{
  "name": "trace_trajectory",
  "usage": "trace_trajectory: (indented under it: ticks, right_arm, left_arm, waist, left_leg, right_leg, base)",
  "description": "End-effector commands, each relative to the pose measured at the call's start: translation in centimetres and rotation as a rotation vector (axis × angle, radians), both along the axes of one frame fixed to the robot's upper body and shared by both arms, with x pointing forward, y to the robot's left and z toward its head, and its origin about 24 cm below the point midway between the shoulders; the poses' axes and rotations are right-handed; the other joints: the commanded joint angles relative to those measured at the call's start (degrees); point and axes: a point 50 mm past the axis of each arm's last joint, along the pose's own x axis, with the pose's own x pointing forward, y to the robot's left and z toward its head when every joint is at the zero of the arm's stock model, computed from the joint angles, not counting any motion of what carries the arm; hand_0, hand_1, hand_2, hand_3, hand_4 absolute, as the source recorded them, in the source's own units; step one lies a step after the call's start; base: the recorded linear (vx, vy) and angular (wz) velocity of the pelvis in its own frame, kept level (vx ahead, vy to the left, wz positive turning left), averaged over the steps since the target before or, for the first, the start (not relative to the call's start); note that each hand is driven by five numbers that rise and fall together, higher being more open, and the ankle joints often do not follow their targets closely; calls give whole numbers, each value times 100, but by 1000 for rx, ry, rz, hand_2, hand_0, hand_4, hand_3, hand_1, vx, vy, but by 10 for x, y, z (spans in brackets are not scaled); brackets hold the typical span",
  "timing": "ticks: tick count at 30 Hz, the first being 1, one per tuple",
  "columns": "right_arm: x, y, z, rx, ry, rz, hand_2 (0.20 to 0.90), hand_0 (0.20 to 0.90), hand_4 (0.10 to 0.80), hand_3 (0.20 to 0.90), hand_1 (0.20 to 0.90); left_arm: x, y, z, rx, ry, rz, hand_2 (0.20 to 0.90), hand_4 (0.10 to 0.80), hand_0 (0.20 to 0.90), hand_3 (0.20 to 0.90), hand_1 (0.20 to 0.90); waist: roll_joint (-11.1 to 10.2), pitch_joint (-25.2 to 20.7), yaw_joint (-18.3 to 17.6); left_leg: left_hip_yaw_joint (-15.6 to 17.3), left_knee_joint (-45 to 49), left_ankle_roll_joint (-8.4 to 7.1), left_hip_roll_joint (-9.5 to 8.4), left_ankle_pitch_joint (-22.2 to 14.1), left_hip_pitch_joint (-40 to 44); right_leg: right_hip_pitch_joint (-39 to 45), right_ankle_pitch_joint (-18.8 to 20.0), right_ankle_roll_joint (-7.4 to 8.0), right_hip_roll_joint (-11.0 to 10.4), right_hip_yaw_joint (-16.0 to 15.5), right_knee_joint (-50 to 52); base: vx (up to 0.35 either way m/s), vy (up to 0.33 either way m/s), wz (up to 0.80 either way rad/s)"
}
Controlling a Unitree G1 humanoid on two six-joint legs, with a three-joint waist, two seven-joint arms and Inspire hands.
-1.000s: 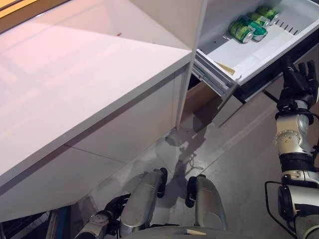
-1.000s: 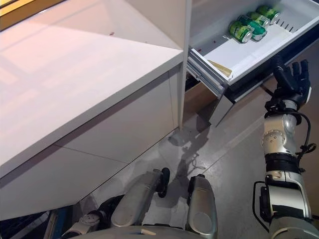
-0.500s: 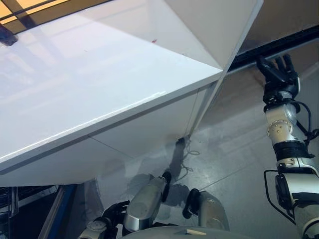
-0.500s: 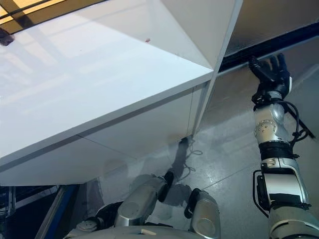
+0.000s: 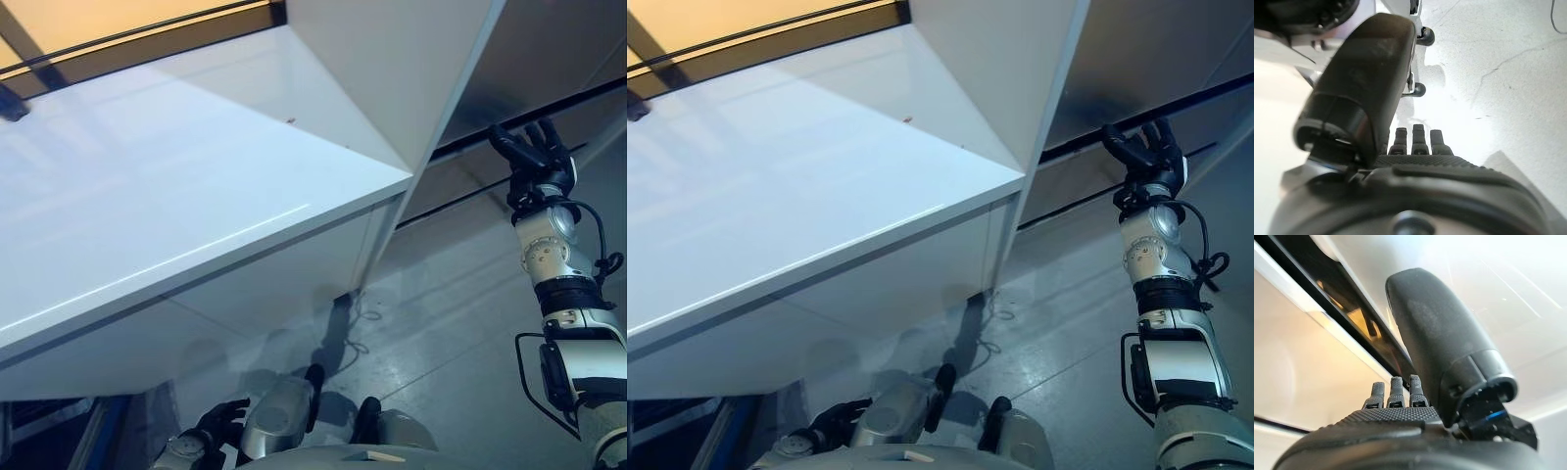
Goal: Put drinks into fridge and close the fridge
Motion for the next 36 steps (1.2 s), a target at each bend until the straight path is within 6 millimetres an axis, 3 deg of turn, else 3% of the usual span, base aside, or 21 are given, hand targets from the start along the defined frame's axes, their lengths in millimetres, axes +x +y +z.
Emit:
trace_trajectory:
  ticks: [1,5,9,10,11,13,16,17,18,19,20,25,27,32,36]
  right_arm:
    - [-10,-24,58,-167,-153,-40,900,900,800,900,900]
    - [-11,-20,37,-174,-82,5,900,900,800,900,900]
    - [-21,-18,-12,-141,58,46,900,900,800,900,900]
    - [-26,-13,-35,-128,111,62,900,900,800,900,900]
    - [-28,-11,-41,-122,133,61,900,900,800,900,900]
    - [-44,-3,-83,-87,242,78,900,900,800,900,900]
    - [-66,1,-123,-82,363,85,900,900,800,900,900]
    - [-85,1,-154,-108,482,105,900,900,800,900,900]
    - [-89,2,-161,-112,517,117,900,900,800,900,900]
    - [-108,3,-187,-107,636,137,900,900,800,900,900]
    - [-117,3,-198,-100,681,147,900,900,800,900,900]
    - [-212,22,-284,-77,1148,243,900,900,800,900,900]
    - [-237,31,-298,-82,1267,299,900,900,800,900,900]
    - [-284,48,-317,176,1399,254,900,900,800,900,900]
    - [-298,60,-323,257,1417,275,900,900,800,900,900]
  left_arm:
    - [-19,16,-1,72,78,-41,900,800,900,900,900]
    - [-15,18,-1,80,87,-37,900,800,900,900,900]
    - [-5,15,1,62,71,-26,900,800,900,900,900]
    - [-1,13,1,52,63,-22,900,800,900,900,900]
    - [0,12,2,49,60,-25,900,800,900,900,900]
    - [5,9,2,37,50,-18,900,800,900,900,900]
    - [12,5,4,5,34,15,900,800,900,900,900]
    - [16,2,4,-47,27,72,900,800,900,900,900]
    - [16,1,4,-58,25,87,900,800,900,900,900]
    - [18,-1,4,-99,17,136,900,800,900,900,900]
    - [17,-1,4,-109,16,150,900,800,900,900,900]
    - [8,-4,0,-165,38,214,900,800,900,900,900]
    - [5,-3,-1,-170,54,229,900,800,900,900,900]
    - [-7,-2,-5,-194,69,314,900,800,900,900,900]
    - [-16,-3,-7,-199,84,350,900,800,900,900,900]
  waist:
    - [-141,-683,-189]
    - [-199,-891,-370]
    - [-176,-1123,-620]
    - [-158,-1184,-692]
    - [-153,-1198,-711]
    - [-122,-1262,-825]
    - [-98,-1298,-914]
    - [-103,-1309,-958]
    - [-105,-1317,-968]
    - [-114,-1326,-1002]
    - [-117,-1327,-1010]
    - [-113,-1326,-1037]
    - [-105,-1312,-1049]
    - [-16,-1300,-1121]
    - [56,-1296,-1141]
  left_leg:
    - [431,-388,89,22,-457,318]
    - [658,-638,32,110,-381,434]
    - [883,-929,-34,202,-297,613]
    - [949,-1032,-53,218,-264,682]
    - [965,-1059,-60,223,-252,698]
    - [1075,-1203,-80,261,-196,784]
    - [1152,-1328,-100,300,-138,851]
    - [1182,-1381,-104,308,-122,888]
    - [1186,-1393,-103,308,-119,890]
    - [1226,-1438,-108,323,-97,911]
    - [1241,-1448,-112,329,-91,917]
    - [1296,-1516,-124,370,-48,971]
    - [1284,-1508,-122,362,-45,971]
    - [1203,-1525,-100,344,-34,985]
    - [1128,-1525,-80,300,-41,990]
  right_leg:
    - [77,450,151,27,327,-594]
    - [114,560,166,125,472,-858]
    - [206,646,167,234,568,-1119]
    - [259,691,171,266,599,-1239]
    - [274,705,172,274,607,-1270]
    - [335,762,182,307,635,-1402]
    - [372,781,188,339,678,-1465]
    - [392,790,195,363,700,-1506]
    - [391,793,195,368,705,-1515]
    - [403,802,197,388,704,-1551]
    - [408,807,198,394,700,-1563]
    - [473,812,192,428,657,-1618]
    - [480,818,191,430,646,-1616]
    - [463,768,175,449,676,-1549]
    - [468,744,174,447,685,-1525]
  base:
    - [-78,-67,-37]
    - [-95,-77,-50]
    - [-69,-68,-36]
    - [-54,-57,-22]
    - [-66,-65,-27]
    - [-66,-54,-27]
    - [-53,-32,-19]
    - [-42,-29,-13]
    - [-56,-43,-8]
    - [-33,-32,0]
    - [-27,-39,0]
    - [6,-36,-1]
    - [0,0,0]
    - [0,0,0]
    - [2,53,1]
